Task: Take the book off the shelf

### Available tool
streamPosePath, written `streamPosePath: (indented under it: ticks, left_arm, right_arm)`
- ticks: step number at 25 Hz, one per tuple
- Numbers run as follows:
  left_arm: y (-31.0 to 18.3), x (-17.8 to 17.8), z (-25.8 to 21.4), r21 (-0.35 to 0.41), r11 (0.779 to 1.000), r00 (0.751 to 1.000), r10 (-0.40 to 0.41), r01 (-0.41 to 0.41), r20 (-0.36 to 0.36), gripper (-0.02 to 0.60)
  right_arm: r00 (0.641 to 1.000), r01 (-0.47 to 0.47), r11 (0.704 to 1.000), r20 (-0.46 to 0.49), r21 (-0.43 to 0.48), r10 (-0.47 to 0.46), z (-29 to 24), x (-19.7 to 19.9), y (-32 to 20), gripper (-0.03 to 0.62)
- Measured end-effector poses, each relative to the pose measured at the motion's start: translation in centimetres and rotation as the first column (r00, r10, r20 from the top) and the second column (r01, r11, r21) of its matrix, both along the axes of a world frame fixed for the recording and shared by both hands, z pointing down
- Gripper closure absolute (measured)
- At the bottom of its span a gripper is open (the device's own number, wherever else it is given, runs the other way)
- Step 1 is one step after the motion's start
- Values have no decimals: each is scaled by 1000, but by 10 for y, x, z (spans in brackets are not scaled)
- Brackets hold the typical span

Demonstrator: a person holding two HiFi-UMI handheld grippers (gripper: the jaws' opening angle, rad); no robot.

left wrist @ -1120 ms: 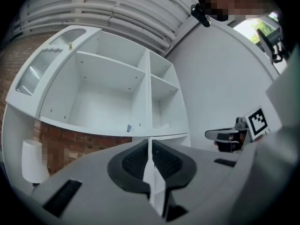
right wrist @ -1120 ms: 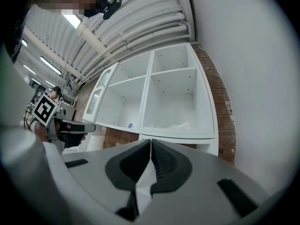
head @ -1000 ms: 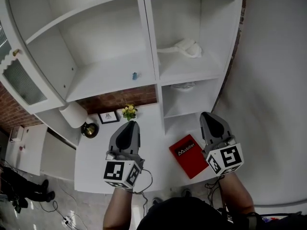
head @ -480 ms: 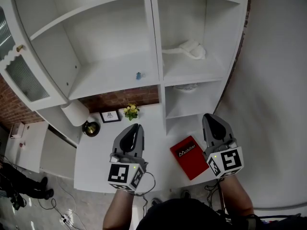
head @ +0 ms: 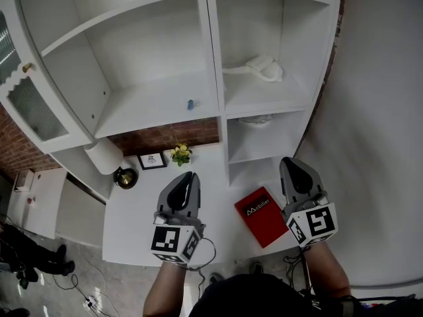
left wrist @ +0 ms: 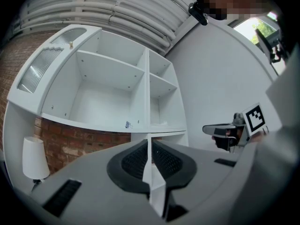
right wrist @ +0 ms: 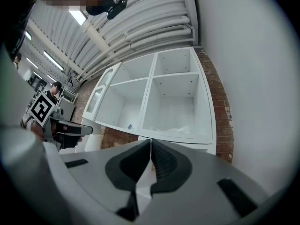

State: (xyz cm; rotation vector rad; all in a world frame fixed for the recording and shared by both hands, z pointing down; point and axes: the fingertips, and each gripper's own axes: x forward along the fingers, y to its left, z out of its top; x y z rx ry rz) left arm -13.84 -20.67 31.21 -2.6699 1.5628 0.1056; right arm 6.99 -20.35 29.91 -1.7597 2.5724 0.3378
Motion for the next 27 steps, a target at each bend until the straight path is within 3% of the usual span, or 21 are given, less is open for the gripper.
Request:
streamPosePath:
  ticks: [27]
  left_arm:
    - [-4,15,4,-15,1000,1000,-7,7,10,551]
  right_arm:
    - [999,36,999,18,8,-36,-3,7,-3,594]
